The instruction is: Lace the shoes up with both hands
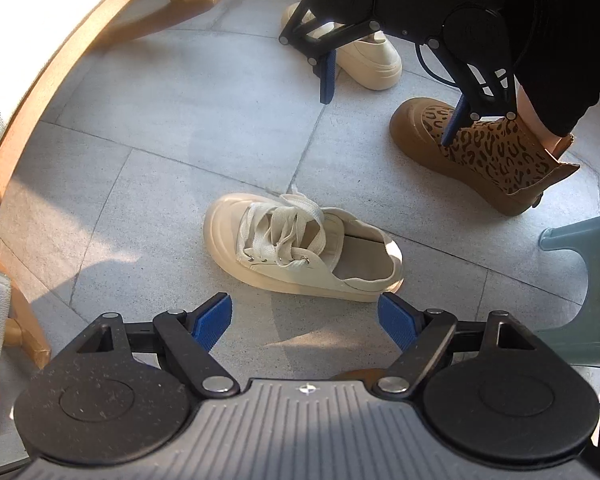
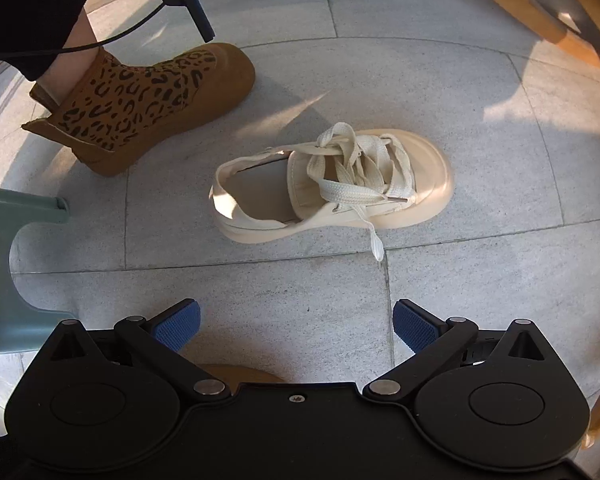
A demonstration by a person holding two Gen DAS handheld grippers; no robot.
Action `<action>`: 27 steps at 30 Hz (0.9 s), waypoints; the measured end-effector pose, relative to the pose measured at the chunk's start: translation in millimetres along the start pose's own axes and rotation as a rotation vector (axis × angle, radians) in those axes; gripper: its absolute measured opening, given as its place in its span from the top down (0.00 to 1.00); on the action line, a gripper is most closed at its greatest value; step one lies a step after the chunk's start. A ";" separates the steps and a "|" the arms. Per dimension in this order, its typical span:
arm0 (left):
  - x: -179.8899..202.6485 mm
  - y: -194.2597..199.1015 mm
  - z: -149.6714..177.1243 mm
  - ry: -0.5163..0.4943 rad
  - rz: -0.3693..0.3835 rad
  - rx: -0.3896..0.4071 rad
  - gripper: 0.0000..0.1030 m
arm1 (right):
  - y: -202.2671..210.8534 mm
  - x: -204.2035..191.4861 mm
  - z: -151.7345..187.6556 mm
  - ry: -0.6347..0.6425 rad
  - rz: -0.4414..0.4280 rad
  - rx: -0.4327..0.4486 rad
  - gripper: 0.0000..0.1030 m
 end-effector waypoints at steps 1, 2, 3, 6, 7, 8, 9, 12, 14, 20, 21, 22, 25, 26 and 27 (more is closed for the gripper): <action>0.8 9.7 -1.6 0.019 -0.022 0.016 0.23 | 4.8 -2.5 1.6 -0.002 -0.004 -0.012 0.01; 0.1 14.7 -3.1 0.038 -0.034 0.024 0.23 | 10.3 -4.7 3.0 -0.012 -0.003 -0.016 0.01; -0.7 24.0 -5.9 0.092 -0.053 0.041 0.23 | 16.2 -6.5 4.7 -0.030 0.001 -0.014 0.01; 1.7 46.5 -10.8 0.242 -0.086 0.120 0.23 | 33.1 -5.8 9.8 -0.127 0.026 0.011 0.01; 3.1 55.0 -12.6 0.307 -0.091 0.164 0.23 | 38.3 -3.5 11.0 -0.171 0.037 0.030 0.01; 6.4 62.6 -13.1 0.370 -0.092 0.212 0.23 | 43.4 -0.9 12.1 -0.217 0.042 0.058 0.01; 9.0 69.2 -12.4 0.429 -0.092 0.257 0.23 | 50.4 2.0 13.4 -0.272 0.043 0.094 0.01; 15.9 84.6 -7.2 0.604 -0.107 0.370 0.23 | 75.6 14.3 21.0 -0.482 0.055 0.233 0.01; 14.7 92.9 0.7 0.717 -0.134 0.437 0.23 | 88.0 21.4 28.3 -0.611 0.066 0.302 0.01; 18.6 107.2 26.0 0.969 -0.265 0.563 0.23 | 131.4 30.8 53.3 -0.928 0.189 0.507 0.01; 20.6 106.9 28.1 0.999 -0.285 0.568 0.23 | 137.1 29.1 56.5 -0.968 0.218 0.540 0.01; 20.8 106.7 30.1 1.017 -0.297 0.575 0.23 | 141.6 26.9 58.8 -0.994 0.242 0.569 0.01; 26.4 105.4 35.7 1.079 -0.341 0.612 0.23 | 145.9 18.6 64.3 -1.063 0.332 0.617 0.01; 30.3 104.2 39.3 1.094 -0.361 0.620 0.23 | 145.5 15.6 64.9 -1.076 0.352 0.627 0.01; 33.2 99.8 40.0 1.107 -0.359 0.613 0.23 | 144.2 11.6 65.2 -1.094 0.368 0.639 0.01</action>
Point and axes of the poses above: each gripper's, at about its wrist camera, not at the fingertips, and y roughly against the way its jaws point, x to its right, z to its underside, the point moved 10 cm from there along -y, roughly the way its jaws point, and after that the axes turned 13 degrees about -x, right-handed, at the moved point
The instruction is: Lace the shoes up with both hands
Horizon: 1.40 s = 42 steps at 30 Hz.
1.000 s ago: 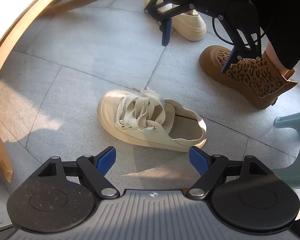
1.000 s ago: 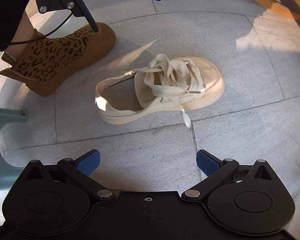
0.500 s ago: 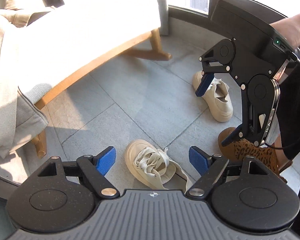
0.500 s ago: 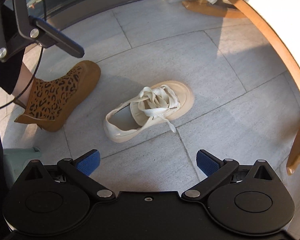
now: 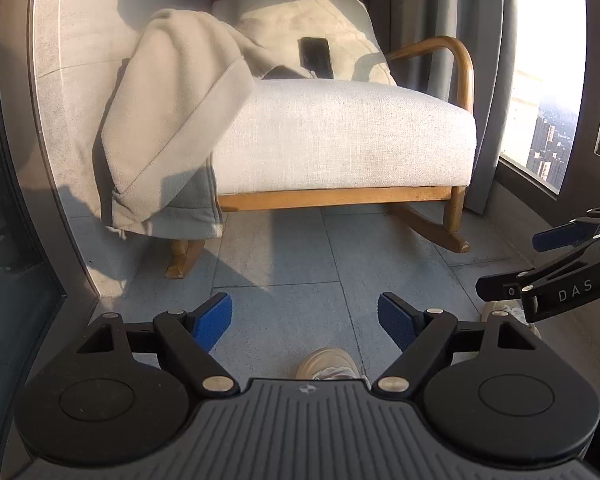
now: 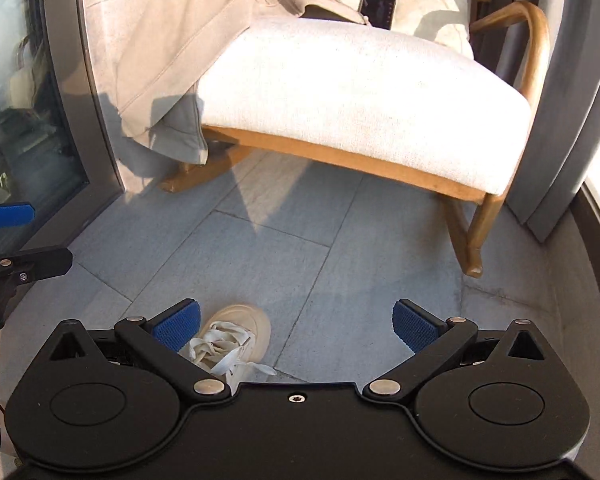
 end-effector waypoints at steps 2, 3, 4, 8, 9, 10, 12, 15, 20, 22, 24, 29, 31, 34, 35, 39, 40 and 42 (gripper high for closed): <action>2.3 -2.8 9.1 0.016 0.003 -0.024 0.23 | -1.4 -3.9 8.9 -0.039 0.005 0.012 0.01; 4.3 -6.0 16.2 0.041 0.021 -0.046 0.23 | -3.1 -6.5 13.2 -0.059 0.000 0.012 0.01; 5.9 -9.2 22.5 0.067 0.035 -0.065 0.23 | -4.8 -8.7 17.8 -0.084 -0.005 0.012 0.01; 12.7 -25.3 51.7 0.106 -0.001 -0.166 0.23 | -5.5 -9.0 38.8 -0.248 0.092 0.054 0.01; 12.9 -29.9 57.7 0.123 -0.020 -0.190 0.23 | -5.3 -9.3 45.2 -0.272 0.120 0.055 0.01; 12.9 -34.3 62.0 0.143 -0.038 -0.208 0.23 | -5.8 -9.7 51.1 -0.291 0.145 0.049 0.01; 12.2 -43.1 69.7 0.140 -0.103 -0.233 0.23 | -11.9 -14.5 62.9 -0.315 0.176 0.013 0.01; 6.3 -53.5 91.1 0.122 -0.165 -0.286 0.23 | -24.3 -22.4 75.0 -0.302 0.194 -0.004 0.01; -4.7 -64.7 113.0 0.151 -0.155 -0.350 0.23 | -49.9 -25.3 98.4 -0.303 0.185 -0.070 0.01; -8.0 -65.3 116.3 0.146 -0.166 -0.359 0.23 | -55.4 -27.1 105.1 -0.320 0.137 -0.083 0.01; -10.5 -66.5 119.6 0.159 -0.153 -0.372 0.23 | -58.8 -29.0 110.7 -0.323 0.107 -0.093 0.01; -12.1 -67.5 124.5 0.170 -0.130 -0.398 0.23 | -67.2 -35.6 122.0 -0.302 0.073 -0.144 0.01; -11.7 -68.6 125.3 0.166 -0.128 -0.406 0.23 | -69.4 -37.7 124.6 -0.301 0.066 -0.156 0.01; -11.9 -68.0 126.3 0.174 -0.120 -0.408 0.23 | -70.6 -39.1 124.3 -0.308 0.066 -0.162 0.01; -12.1 -67.4 126.7 0.178 -0.117 -0.409 0.23 | -70.2 -39.5 123.5 -0.312 0.064 -0.160 0.01; -13.2 -71.1 125.5 0.190 -0.110 -0.412 0.23 | -69.8 -42.4 122.0 -0.317 0.063 -0.155 0.01; -13.4 -71.3 125.8 0.192 -0.108 -0.413 0.23 | -70.3 -43.5 122.4 -0.313 0.065 -0.157 0.01; -13.5 -70.9 126.6 0.197 -0.104 -0.416 0.23 | -71.6 -45.6 124.0 -0.307 0.066 -0.167 0.01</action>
Point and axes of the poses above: each gripper's, at about its wrist camera, not at the fingertips, and y roughly against the way its jaws point, x to its right, z to its underside, the point moved 10 cm from there along -y, roughly the way its jaws point, and after that the axes turned 13 degrees about -x, right-handed, at the moved point
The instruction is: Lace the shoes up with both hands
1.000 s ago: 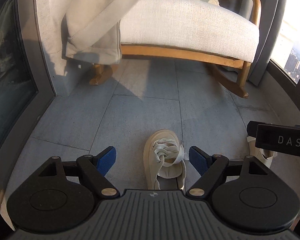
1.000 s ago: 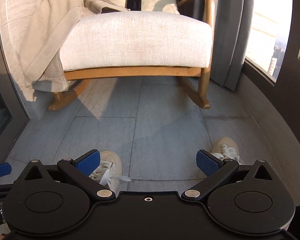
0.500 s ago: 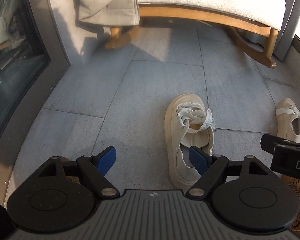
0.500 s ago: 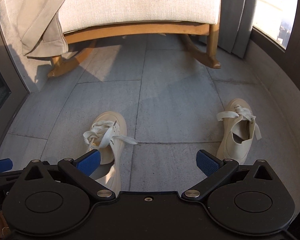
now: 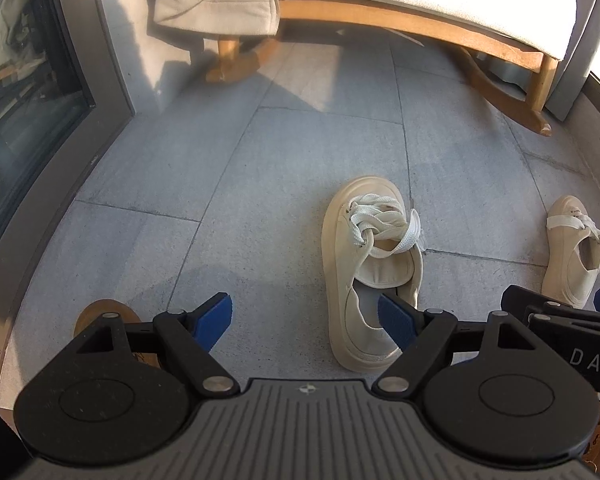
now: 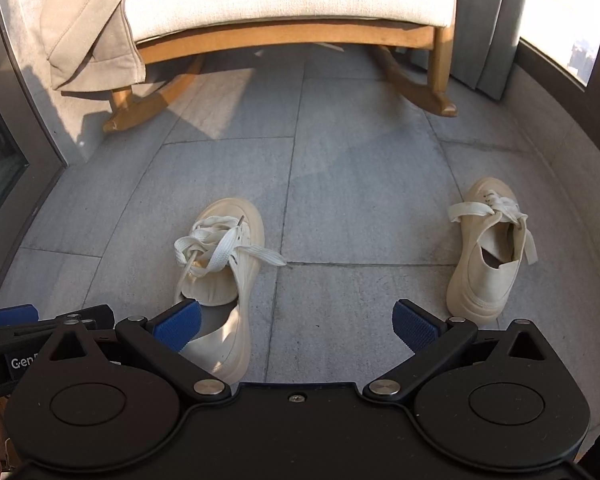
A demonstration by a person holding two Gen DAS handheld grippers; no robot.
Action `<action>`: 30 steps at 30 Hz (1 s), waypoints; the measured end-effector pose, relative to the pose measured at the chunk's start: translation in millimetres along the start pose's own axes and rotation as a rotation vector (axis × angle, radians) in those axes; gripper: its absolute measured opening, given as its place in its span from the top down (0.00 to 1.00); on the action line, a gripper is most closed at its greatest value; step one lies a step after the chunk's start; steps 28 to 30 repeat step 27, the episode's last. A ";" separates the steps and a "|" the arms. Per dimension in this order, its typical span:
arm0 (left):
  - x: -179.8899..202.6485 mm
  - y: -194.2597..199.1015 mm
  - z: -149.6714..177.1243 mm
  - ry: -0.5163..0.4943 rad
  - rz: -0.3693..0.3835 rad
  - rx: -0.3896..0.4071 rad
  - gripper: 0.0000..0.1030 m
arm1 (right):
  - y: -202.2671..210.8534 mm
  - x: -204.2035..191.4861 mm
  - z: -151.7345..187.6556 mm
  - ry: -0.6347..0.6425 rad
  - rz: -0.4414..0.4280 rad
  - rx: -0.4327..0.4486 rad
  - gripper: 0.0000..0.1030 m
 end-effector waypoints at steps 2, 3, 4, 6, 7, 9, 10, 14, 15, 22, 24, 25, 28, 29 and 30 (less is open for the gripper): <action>0.9 -0.9 -0.5 0.003 0.001 -0.002 0.23 | -1.0 -0.9 1.0 -0.002 -0.002 -0.005 0.01; 1.3 -1.0 -0.6 0.003 0.002 -0.003 0.23 | -1.2 -0.8 1.1 -0.004 -0.005 -0.006 0.01; 1.7 -1.0 -0.5 0.002 0.003 -0.004 0.23 | -1.4 -0.8 1.2 -0.006 -0.007 -0.007 0.01; 2.5 -1.2 -0.1 -0.001 0.006 -0.005 0.23 | -1.0 -0.4 0.7 -0.010 -0.009 -0.006 0.01; 2.8 -1.3 0.3 -0.002 0.006 -0.007 0.23 | -0.7 -0.2 0.4 -0.011 -0.010 -0.005 0.01; 2.8 -1.8 0.9 -0.002 0.003 -0.009 0.23 | 0.2 0.4 -0.2 -0.011 -0.008 -0.001 0.01; 2.1 -2.0 1.2 0.004 0.000 -0.010 0.23 | 0.7 0.6 -0.5 -0.012 -0.007 0.001 0.01; 0.4 -2.6 1.7 0.014 -0.003 -0.013 0.23 | 2.0 0.3 -0.6 -0.011 -0.006 0.005 0.01; 0.3 -2.5 1.9 0.015 -0.003 -0.012 0.23 | 2.3 0.0 -0.5 -0.010 -0.006 0.006 0.01; -1.2 -2.5 2.9 0.015 -0.017 -0.008 0.23 | 3.6 -2.1 -0.4 -0.004 -0.007 0.010 0.01; -1.5 -2.8 2.5 0.018 -0.017 -0.009 0.23 | 2.9 -0.2 -1.5 0.003 -0.011 0.010 0.01; -1.6 -2.9 2.3 0.019 -0.016 -0.009 0.23 | 2.4 1.9 -2.5 0.011 -0.014 0.009 0.01; -1.7 -3.3 2.2 0.020 -0.017 -0.011 0.23 | 2.3 3.1 -2.6 0.017 -0.016 0.008 0.01; -1.7 -3.3 2.2 0.020 -0.017 -0.011 0.23 | 2.3 3.1 -2.6 0.017 -0.016 0.008 0.01; -1.7 -3.3 2.2 0.020 -0.017 -0.011 0.23 | 2.3 3.1 -2.6 0.017 -0.016 0.008 0.01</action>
Point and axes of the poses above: each gripper's, at about its wrist camera, not at the fingertips, and y roughly against the way its jaws point, x to its right, z to its underside, the point moved 10 cm from there along -y, roughly the way its jaws point, and after that the axes turned 13 degrees about -x, right-handed, at the moved point
